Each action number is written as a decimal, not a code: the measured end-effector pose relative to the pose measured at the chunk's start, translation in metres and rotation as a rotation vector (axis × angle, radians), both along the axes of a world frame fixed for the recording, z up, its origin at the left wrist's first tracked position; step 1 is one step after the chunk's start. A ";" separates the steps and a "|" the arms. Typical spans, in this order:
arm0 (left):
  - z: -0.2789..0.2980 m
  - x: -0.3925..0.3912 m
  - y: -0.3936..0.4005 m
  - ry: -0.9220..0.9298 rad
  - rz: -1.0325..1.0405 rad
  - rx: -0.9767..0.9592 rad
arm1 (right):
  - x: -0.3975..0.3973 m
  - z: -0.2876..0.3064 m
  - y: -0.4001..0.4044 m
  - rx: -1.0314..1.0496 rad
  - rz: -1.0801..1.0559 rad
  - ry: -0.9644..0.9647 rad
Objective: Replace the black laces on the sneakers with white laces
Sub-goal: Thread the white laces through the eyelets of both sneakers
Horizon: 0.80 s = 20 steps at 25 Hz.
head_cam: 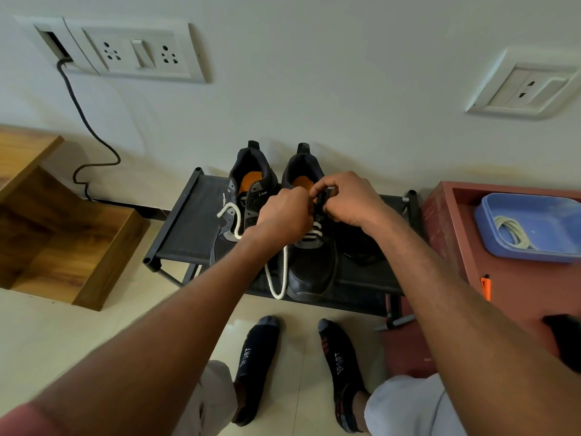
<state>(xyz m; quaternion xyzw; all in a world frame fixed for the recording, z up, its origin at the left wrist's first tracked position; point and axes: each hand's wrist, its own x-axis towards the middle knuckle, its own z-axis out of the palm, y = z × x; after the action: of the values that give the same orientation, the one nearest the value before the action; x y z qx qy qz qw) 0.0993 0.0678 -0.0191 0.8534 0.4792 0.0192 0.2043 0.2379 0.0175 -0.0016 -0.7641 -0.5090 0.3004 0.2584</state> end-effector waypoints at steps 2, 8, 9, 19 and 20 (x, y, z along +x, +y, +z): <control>-0.002 0.001 0.000 -0.028 -0.007 -0.049 | -0.001 0.001 0.000 -0.004 -0.013 0.032; 0.004 -0.005 -0.002 -0.012 -0.014 -0.058 | 0.001 0.000 -0.001 -0.014 -0.033 0.094; 0.007 -0.005 -0.005 0.051 -0.019 0.006 | 0.001 0.000 0.000 -0.010 -0.026 0.083; 0.000 0.002 -0.005 0.022 -0.029 -0.049 | -0.004 0.002 -0.001 -0.013 -0.056 0.115; -0.001 0.002 -0.004 -0.002 -0.009 -0.088 | -0.004 0.002 -0.001 -0.019 -0.073 0.143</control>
<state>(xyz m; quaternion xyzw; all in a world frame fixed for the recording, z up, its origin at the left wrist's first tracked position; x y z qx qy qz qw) 0.1011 0.0636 -0.0199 0.8456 0.4757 -0.0020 0.2423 0.2342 0.0168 0.0003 -0.7611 -0.4583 0.3494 0.2977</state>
